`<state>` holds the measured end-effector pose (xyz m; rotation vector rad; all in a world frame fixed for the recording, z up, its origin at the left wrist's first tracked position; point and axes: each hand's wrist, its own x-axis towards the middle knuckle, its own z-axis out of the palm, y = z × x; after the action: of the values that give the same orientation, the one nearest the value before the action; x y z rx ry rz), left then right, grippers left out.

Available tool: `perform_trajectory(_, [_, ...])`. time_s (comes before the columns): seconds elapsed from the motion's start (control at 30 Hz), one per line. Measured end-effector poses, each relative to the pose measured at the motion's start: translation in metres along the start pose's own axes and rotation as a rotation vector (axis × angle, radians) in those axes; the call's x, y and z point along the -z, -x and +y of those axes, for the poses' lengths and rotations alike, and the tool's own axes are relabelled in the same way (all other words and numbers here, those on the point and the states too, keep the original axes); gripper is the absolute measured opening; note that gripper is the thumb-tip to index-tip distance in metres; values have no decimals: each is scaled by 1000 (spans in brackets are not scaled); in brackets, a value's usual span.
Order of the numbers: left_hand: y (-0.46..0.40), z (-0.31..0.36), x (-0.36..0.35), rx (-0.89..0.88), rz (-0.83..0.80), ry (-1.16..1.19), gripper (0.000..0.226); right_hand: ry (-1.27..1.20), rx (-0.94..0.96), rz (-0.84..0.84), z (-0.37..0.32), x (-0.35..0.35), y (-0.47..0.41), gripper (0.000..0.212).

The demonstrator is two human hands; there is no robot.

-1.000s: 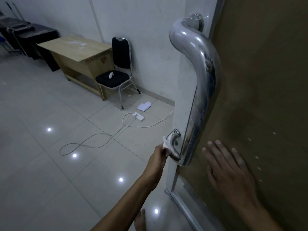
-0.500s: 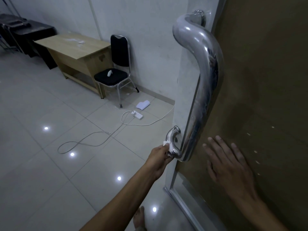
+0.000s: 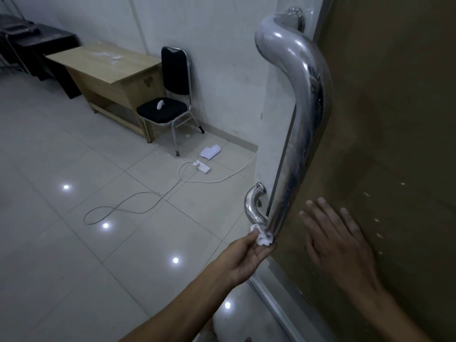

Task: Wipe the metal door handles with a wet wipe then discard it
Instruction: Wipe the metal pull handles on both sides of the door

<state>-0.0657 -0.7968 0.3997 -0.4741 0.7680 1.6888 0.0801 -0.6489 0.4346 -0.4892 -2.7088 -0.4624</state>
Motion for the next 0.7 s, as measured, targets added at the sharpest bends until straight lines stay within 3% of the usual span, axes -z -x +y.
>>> perform_trajectory(0.13, [9, 0, -3, 16, -41, -43, 19, 2, 8, -7, 0, 1, 0, 47])
perform_trajectory(0.23, [13, 5, -7, -74, 22, -264, 22, -3, 8, -1, 0, 2, -1, 47])
perform_trajectory(0.3, [16, 10, -8, -242, 80, -632, 26, -7, 8, 1, 0, 2, -1, 47])
perform_trajectory(0.4, [20, 21, -4, -706, 166, -1349, 24, -13, 9, 10, 0, 2, 0, 47])
perform_trajectory(0.53, [11, 39, 4, -1316, 170, -1826, 18, -12, 5, 33, -1, 1, -1, 46])
perform_trajectory(0.6, [-1, 45, 10, -1418, 156, -1951, 23, -13, 6, 43, -1, 0, -1, 46])
perform_trajectory(0.7, [-10, 48, 15, -1436, 142, -2066, 30, -17, 9, 39, 0, -1, -1, 46])
